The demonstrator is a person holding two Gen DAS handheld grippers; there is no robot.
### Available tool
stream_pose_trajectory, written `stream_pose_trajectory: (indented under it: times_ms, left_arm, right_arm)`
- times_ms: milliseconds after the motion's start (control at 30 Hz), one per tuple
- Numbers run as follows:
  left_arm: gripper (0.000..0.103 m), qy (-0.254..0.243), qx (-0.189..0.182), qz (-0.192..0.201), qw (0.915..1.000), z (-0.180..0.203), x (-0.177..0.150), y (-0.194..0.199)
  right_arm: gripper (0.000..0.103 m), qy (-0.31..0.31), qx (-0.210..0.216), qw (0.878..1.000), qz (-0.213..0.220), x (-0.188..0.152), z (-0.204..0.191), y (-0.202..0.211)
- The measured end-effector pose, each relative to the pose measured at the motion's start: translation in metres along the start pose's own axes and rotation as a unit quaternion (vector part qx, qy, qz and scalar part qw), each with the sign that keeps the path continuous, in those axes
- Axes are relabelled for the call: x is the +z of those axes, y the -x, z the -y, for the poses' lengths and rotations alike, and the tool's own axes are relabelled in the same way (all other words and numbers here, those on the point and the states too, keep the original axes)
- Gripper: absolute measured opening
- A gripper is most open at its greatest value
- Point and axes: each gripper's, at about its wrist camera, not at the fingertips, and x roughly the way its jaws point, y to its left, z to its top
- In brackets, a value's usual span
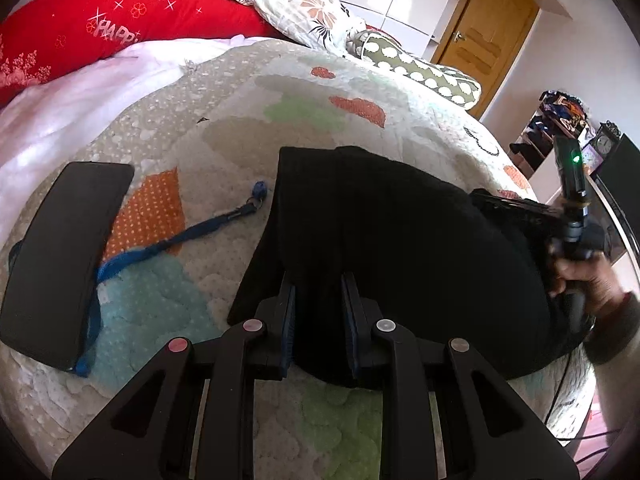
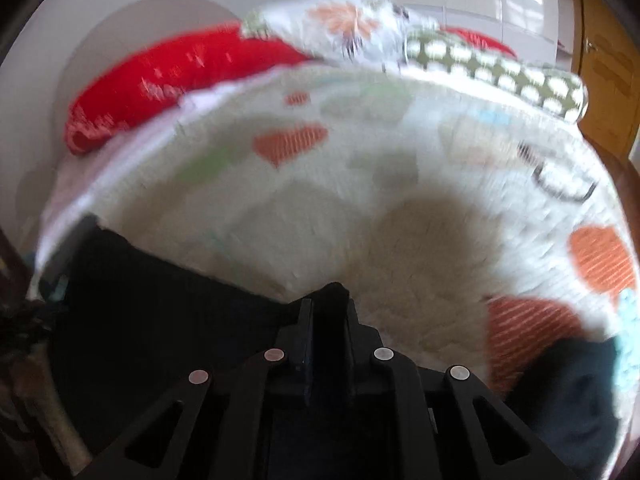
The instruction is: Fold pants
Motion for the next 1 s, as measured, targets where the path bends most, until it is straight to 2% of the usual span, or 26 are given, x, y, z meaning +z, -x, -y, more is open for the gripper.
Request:
stream_pose_trajectory:
  times_ms: [100, 133, 200, 300, 367, 400, 500, 567, 700, 833, 1000]
  left_arm:
    - [0.029, -0.003, 0.012, 0.0, 0.9999, 0.001, 0.002, 0.008]
    - [0.034, -0.004, 0.018, 0.002, 0.9998, 0.001, 0.004, 0.012]
    - [0.036, -0.004, 0.026, 0.016, 0.9995, 0.001, 0.007, 0.023]
    - [0.039, -0.008, 0.044, 0.046, 0.9979, 0.006, 0.014, 0.042]
    - [0.055, -0.01, 0.044, 0.061, 0.9971, 0.01, 0.019, 0.05]
    - [0.065, -0.007, 0.031, 0.067, 0.9972, 0.012, 0.021, 0.053]
    - [0.067, -0.014, 0.007, 0.065, 0.9977, 0.026, 0.025, 0.049]
    - [0.067, -0.022, 0.008, 0.059, 0.998, 0.036, 0.026, 0.041]
    - [0.067, -0.041, -0.008, 0.034, 0.9986, 0.062, 0.024, 0.017]
    - [0.066, -0.052, -0.013, 0.007, 0.9985, 0.08, 0.021, -0.006]
    - [0.066, -0.061, -0.014, -0.012, 0.9979, 0.091, 0.018, -0.019]
  right_arm:
    - [0.014, -0.03, 0.006, 0.999, 0.013, 0.002, 0.006, 0.002]
    - [0.016, -0.041, 0.014, 0.999, 0.012, 0.004, 0.009, 0.008]
    - [0.023, -0.049, 0.008, 0.998, 0.022, 0.004, 0.015, 0.029]
    - [0.033, -0.052, -0.034, 0.997, 0.051, -0.009, 0.032, 0.075]
    - [0.042, -0.088, -0.066, 0.992, 0.061, -0.026, 0.059, 0.108]
    - [0.042, -0.099, -0.075, 0.99, 0.064, -0.032, 0.068, 0.117]
    - [0.044, -0.143, -0.118, 0.981, 0.058, -0.059, 0.108, 0.141]
    - [0.044, -0.166, -0.131, 0.976, 0.044, -0.069, 0.123, 0.143]
    - [0.045, -0.179, -0.116, 0.976, 0.046, -0.067, 0.127, 0.137]
    - [0.047, -0.166, -0.108, 0.98, 0.03, -0.042, 0.111, 0.106]
    - [0.047, -0.132, -0.113, 0.985, -0.011, -0.019, 0.093, 0.056]
